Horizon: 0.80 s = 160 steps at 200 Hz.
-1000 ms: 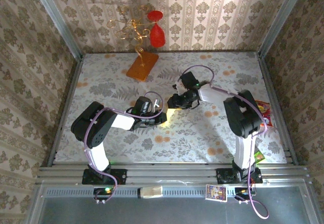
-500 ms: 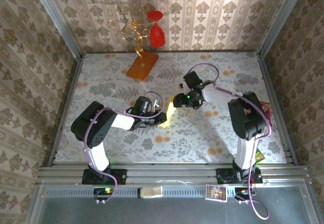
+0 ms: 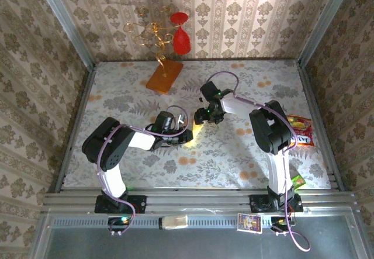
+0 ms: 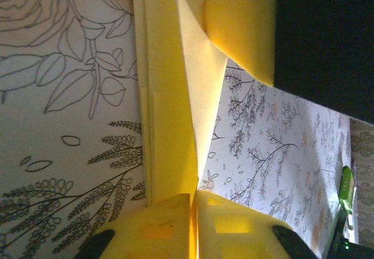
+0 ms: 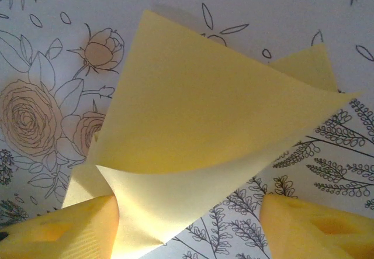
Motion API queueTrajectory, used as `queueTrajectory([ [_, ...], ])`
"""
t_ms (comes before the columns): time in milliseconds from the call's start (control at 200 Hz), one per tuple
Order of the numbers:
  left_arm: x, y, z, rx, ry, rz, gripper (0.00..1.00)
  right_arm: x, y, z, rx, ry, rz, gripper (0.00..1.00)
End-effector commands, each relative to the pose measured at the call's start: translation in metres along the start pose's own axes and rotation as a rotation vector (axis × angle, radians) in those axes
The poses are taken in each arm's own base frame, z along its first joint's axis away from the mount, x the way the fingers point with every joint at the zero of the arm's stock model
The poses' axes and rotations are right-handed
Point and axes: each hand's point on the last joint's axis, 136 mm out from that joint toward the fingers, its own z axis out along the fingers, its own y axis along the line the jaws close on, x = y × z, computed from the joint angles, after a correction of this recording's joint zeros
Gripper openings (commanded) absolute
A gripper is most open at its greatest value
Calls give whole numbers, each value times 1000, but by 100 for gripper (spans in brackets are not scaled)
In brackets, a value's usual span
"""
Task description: Fold a paper plane with a square sheet of paper (pick it up from the middle)
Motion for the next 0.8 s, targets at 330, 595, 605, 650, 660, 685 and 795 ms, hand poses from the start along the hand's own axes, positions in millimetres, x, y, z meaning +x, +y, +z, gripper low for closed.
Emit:
queueTrajectory([
  [330,-15,1,-11,-117,-7,41,34,24,-14,24,65,105,1,69],
  [595,-32,-2,-8,-144,-13,71,40,25,-11,27,40,113,15,69],
  [605,-32,-3,-8,-141,-12,71,40,26,-10,27,39,115,15,69],
  [650,-33,-4,-5,-131,-11,71,41,26,-10,27,34,115,20,69],
  [660,-34,-4,-4,-131,-11,70,41,26,-10,26,32,115,21,69],
  [685,-34,-3,-3,-130,-9,68,41,26,-10,27,28,116,23,69],
  [795,-35,-3,0,-130,3,69,41,26,-8,26,15,116,27,69],
])
